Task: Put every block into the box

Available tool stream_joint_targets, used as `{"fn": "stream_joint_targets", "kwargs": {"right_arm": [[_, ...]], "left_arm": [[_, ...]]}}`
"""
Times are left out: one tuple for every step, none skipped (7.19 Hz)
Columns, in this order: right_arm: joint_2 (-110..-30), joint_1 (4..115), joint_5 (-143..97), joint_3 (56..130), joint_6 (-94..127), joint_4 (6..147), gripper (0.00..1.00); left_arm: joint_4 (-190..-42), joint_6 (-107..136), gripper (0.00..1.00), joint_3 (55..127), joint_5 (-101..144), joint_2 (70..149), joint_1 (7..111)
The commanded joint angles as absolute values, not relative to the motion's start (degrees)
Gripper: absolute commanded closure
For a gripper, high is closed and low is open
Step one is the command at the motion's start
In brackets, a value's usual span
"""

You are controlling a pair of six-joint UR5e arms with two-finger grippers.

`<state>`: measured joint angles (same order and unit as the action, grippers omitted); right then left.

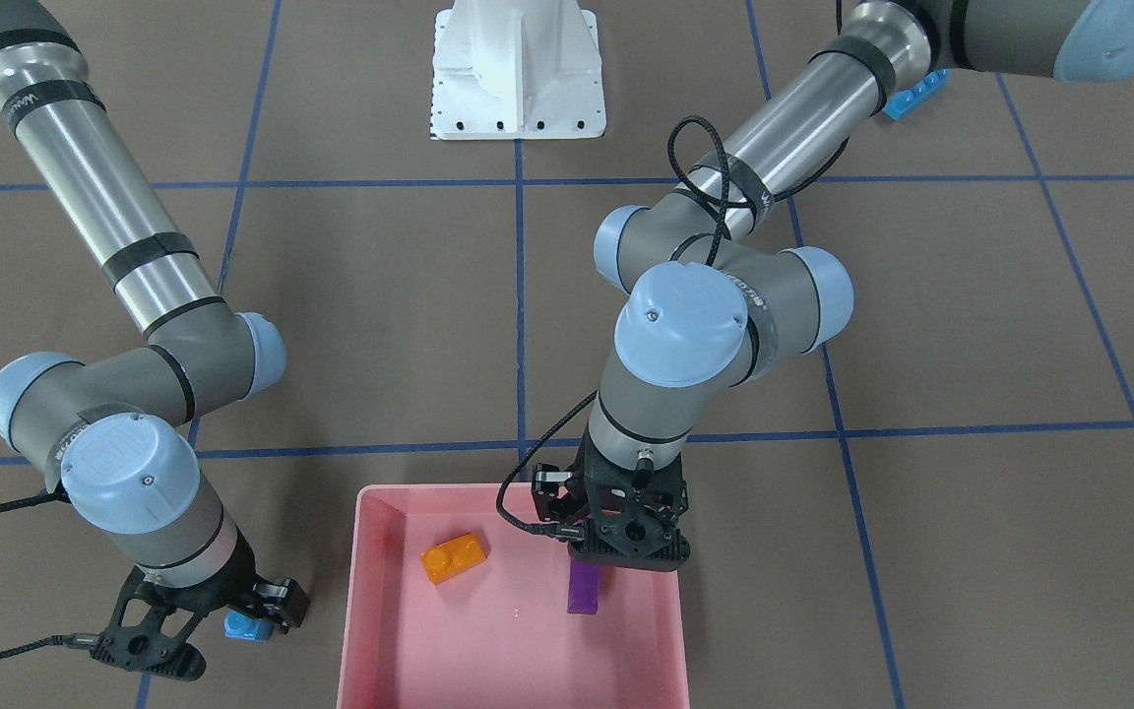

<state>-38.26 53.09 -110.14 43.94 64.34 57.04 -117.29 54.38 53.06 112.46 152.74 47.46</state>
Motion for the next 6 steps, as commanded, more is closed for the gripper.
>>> {"fn": "stream_joint_targets", "kwargs": {"right_arm": [[-38.1, 52.9, -110.1, 43.8, 64.3, 57.0, 0.96], [-38.1, 52.9, -110.1, 43.8, 64.3, 57.0, 1.00], [-37.5, 54.0, -110.3, 43.9, 64.2, 57.1, 1.00], [-37.3, 56.7, -112.5, 45.9, 64.0, 57.6, 1.00], [-35.4, 58.3, -113.5, 46.7, 64.4, 57.7, 1.00], [-31.3, 59.7, -115.6, 46.8, 66.2, 61.0, 1.00]], "left_arm": [[-116.7, 54.6, 0.00, 56.0, 113.2, 152.8, 48.3], [-115.8, 54.5, 0.00, 59.2, 116.1, 151.5, 49.0], [-115.2, 54.4, 0.00, 64.3, 120.0, 146.9, 50.2], [-115.1, 54.0, 0.00, 73.8, 122.1, 138.2, 51.4], [-115.1, 53.8, 0.00, 82.2, 122.6, 130.7, 51.7], [-115.2, 53.1, 0.00, 88.9, 122.6, 123.5, 51.8]]}}
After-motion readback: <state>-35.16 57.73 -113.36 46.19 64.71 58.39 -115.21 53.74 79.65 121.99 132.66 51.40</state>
